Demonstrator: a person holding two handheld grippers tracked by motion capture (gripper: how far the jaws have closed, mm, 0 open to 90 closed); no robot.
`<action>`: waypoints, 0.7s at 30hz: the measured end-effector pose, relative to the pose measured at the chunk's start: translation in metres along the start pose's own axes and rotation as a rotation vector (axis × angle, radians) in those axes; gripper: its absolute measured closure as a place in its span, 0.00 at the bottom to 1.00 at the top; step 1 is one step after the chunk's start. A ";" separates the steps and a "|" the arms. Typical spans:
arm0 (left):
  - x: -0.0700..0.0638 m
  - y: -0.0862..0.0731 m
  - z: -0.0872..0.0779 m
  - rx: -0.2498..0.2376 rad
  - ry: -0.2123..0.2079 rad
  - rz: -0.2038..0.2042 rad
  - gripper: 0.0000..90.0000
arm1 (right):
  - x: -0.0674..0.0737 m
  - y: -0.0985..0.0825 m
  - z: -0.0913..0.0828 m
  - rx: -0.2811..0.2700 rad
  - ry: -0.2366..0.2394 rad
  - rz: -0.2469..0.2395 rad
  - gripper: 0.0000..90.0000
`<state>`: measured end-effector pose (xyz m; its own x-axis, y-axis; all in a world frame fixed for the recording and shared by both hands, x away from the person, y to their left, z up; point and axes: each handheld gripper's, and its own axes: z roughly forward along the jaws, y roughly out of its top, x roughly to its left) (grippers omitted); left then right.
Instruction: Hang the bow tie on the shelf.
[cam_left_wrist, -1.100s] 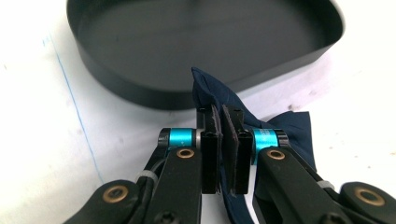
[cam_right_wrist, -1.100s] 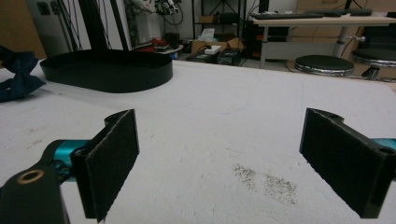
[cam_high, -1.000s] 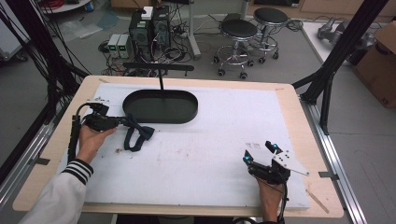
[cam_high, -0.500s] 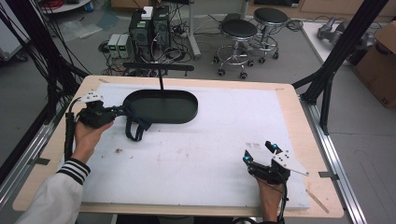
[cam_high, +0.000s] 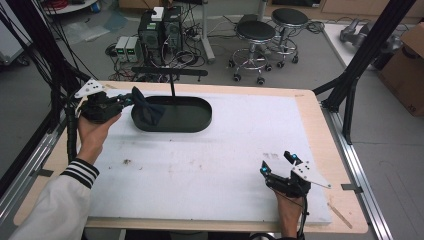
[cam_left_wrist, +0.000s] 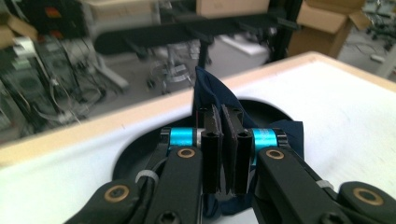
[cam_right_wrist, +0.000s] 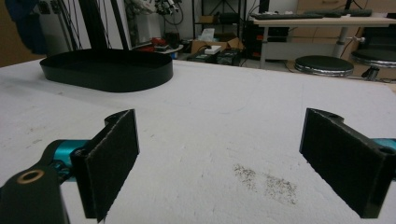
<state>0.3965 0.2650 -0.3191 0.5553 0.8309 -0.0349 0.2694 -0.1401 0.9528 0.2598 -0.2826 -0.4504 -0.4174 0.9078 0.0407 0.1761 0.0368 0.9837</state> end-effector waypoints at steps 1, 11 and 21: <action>0.001 0.001 0.001 0.004 0.009 0.012 0.96 | 0.000 0.000 0.000 0.000 0.000 0.000 0.12; 0.012 0.021 0.005 -0.059 0.044 -0.012 0.96 | 0.000 0.000 0.000 0.001 0.002 -0.002 0.12; 0.034 0.051 0.021 -0.115 0.119 -0.045 0.96 | 0.001 0.000 0.000 0.005 -0.003 -0.008 0.12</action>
<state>0.4458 0.2743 -0.2783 0.4457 0.8938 -0.0491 0.1964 -0.0441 0.9795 0.2599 -0.2817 -0.4503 -0.4160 0.9088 0.0324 0.1769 0.0459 0.9832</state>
